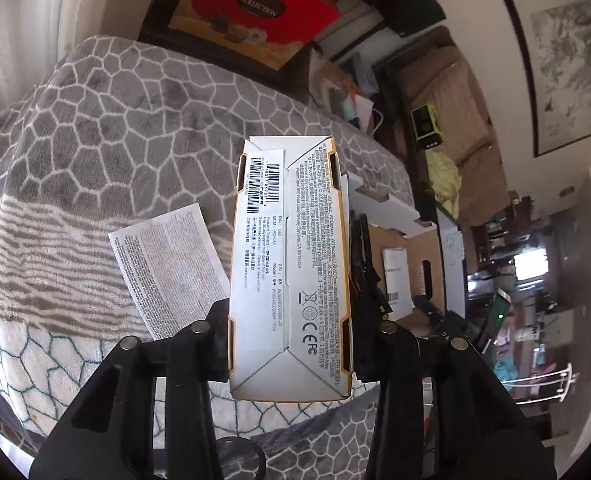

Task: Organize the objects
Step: 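Lift the My Passport box with the left gripper and carry it over the tray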

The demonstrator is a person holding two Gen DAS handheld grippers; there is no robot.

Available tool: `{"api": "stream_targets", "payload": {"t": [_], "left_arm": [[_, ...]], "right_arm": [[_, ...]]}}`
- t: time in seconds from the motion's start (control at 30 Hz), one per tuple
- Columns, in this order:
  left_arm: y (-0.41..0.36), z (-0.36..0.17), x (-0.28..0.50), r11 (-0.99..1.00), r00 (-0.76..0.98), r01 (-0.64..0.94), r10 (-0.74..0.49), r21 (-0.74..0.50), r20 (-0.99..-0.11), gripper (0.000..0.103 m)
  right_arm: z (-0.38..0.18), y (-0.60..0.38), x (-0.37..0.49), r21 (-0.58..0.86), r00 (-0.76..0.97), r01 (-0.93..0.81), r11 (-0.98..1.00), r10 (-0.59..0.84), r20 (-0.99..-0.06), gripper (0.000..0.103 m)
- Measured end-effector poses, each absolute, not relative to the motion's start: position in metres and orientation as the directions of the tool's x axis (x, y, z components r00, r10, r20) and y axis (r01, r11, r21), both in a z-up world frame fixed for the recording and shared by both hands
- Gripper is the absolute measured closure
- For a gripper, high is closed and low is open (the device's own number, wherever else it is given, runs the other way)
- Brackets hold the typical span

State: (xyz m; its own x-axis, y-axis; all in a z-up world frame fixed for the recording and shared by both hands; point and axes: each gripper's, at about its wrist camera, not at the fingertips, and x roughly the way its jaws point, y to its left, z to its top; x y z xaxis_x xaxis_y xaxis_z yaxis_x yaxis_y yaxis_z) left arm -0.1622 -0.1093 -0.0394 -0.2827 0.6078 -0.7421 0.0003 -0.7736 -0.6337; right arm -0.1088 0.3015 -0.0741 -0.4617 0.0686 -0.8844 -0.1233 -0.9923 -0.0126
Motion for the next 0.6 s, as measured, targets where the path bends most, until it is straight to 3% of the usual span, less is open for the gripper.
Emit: {"api": "stream_targets", "payload": {"t": [0.6], "left_arm": [[-0.152, -0.006, -0.145, -0.655, -0.438, 0.048, 0.665, -0.754, -0.606, 0.067]], "right_arm": [[-0.074, 0.302, -0.108, -0.003, -0.465, -0.124, -0.992, 0.061, -0.883, 0.094]]}}
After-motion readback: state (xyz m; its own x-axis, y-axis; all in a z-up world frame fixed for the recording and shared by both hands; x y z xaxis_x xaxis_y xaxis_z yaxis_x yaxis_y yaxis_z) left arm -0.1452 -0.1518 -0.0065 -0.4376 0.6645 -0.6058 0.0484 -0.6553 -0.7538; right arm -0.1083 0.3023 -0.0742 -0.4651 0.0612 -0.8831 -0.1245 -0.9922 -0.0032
